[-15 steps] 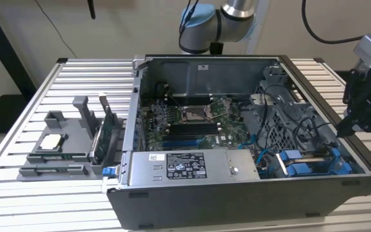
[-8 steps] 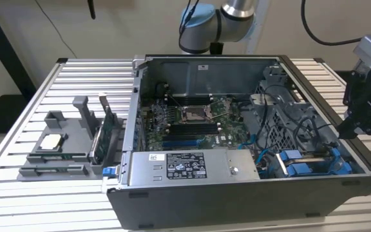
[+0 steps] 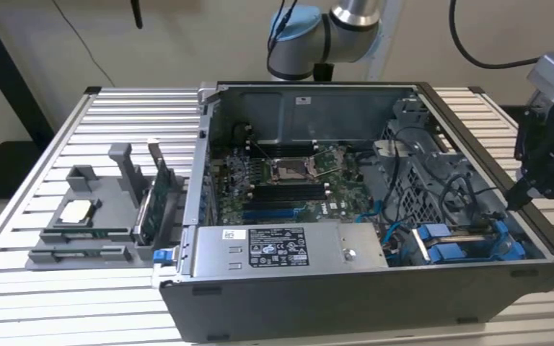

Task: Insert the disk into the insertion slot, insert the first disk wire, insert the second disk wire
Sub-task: 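Insert the second disk wire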

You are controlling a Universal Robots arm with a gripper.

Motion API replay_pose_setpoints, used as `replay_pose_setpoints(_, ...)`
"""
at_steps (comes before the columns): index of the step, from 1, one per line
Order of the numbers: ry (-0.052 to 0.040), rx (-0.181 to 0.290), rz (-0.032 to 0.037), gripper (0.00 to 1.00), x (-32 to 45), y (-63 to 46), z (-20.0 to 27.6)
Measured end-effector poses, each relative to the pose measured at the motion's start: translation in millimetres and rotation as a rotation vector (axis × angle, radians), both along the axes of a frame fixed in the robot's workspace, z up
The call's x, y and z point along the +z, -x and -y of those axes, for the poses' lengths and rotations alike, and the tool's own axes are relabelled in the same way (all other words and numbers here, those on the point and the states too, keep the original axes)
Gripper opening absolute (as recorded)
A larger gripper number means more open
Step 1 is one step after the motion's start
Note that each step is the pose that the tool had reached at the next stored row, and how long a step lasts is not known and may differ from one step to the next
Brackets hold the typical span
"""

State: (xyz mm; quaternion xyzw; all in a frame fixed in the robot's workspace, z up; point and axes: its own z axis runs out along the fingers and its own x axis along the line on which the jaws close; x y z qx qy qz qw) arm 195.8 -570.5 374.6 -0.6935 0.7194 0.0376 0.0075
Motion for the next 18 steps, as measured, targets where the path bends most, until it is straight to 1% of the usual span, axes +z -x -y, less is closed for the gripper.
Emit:
replay_pose_setpoints(4,0.0029,0.000,-0.0009,0.16,1.2,-0.4,0.0)
replay_pose_setpoints(5,0.0047,0.000,-0.0028,0.22,1.3,-1.2,-0.1)
replay_pose_setpoints(6,0.0068,0.000,-0.0051,0.22,1.4,-2.3,0.0)
replay_pose_setpoints(7,0.0089,0.000,-0.0098,0.28,1.5,-4.3,0.0)
replay_pose_setpoints(10,0.0177,0.000,-0.0331,0.28,0.8,-12.3,0.0)
replay_pose_setpoints(11,0.0202,0.000,-0.0379,0.28,0.2,-13.3,-0.2)
replay_pose_setpoints(13,0.0254,0.000,-0.0440,0.28,-1.1,-14.1,-0.2)
replay_pose_setpoints(14,0.0268,0.000,-0.0458,0.28,-1.9,-14.3,-0.3)
replay_pose_setpoints(17,0.0274,-0.001,-0.0504,0.28,-4.0,-14.2,-0.6)
replay_pose_setpoints(18,0.0275,-0.002,-0.0508,0.28,-4.2,-14.3,-0.6)
